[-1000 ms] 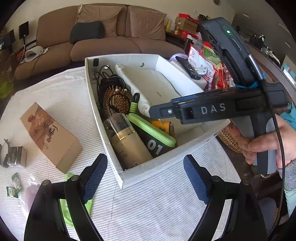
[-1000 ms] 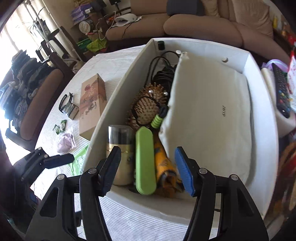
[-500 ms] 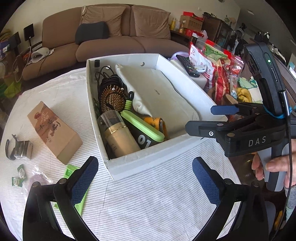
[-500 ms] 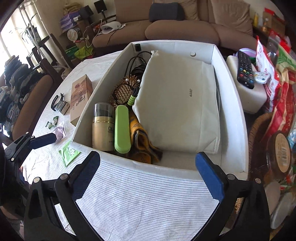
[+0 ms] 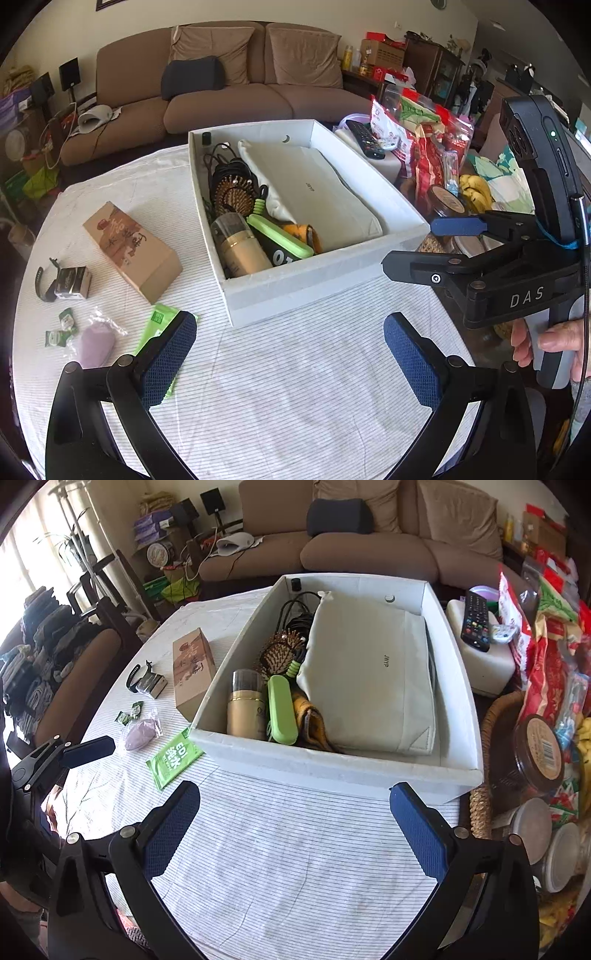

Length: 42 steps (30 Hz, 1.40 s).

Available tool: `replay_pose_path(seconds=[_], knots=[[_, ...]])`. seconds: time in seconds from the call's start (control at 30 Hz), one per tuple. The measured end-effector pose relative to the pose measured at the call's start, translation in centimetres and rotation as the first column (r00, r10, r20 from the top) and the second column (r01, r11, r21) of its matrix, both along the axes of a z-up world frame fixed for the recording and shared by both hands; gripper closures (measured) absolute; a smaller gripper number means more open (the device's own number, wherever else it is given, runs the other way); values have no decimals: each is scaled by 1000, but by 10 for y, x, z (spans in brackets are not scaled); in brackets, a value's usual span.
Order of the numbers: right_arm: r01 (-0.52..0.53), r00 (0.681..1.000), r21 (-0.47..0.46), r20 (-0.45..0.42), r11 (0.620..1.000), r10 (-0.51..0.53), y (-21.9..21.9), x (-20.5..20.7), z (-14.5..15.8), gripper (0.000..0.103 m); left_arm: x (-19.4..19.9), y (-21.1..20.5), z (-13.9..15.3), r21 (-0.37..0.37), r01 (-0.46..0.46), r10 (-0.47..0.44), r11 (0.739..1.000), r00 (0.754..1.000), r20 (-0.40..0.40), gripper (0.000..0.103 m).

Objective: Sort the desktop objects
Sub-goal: 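Withdraw the right gripper from the white box back over the table, then move the left gripper toward the purple sponge and green wet wipes packet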

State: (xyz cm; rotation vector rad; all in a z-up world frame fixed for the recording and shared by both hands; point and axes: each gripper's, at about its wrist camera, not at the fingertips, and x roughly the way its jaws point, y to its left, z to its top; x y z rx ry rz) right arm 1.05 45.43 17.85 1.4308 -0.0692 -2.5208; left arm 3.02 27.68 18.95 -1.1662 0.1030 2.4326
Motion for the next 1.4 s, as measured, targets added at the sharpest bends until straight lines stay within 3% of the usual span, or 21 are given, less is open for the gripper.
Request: replay_pose_path(seconds=[0.5, 0.8, 1.07, 1.3, 1.4], knots=[[-70, 997, 34, -38, 997, 71, -101, 52, 23, 0, 55, -116, 9, -6, -140, 140, 990, 989, -40, 0], [-118, 993, -21, -31, 993, 118, -159, 55, 10, 0, 52, -230, -10, -38, -329, 328, 944, 944, -36, 0], [-219, 976, -109, -47, 970, 215, -208, 29, -21, 0, 24, -280, -58, 8, -405, 405, 914, 914, 13, 0], [-272, 958, -70, -116, 960, 263, -227, 24, -74, 0, -24, -280, -130, 34, -430, 423, 902, 898, 124, 0], [-274, 953, -43, -144, 961, 265, -230, 24, -98, 0, -43, -276, -147, 84, -409, 393, 909, 905, 163, 0]])
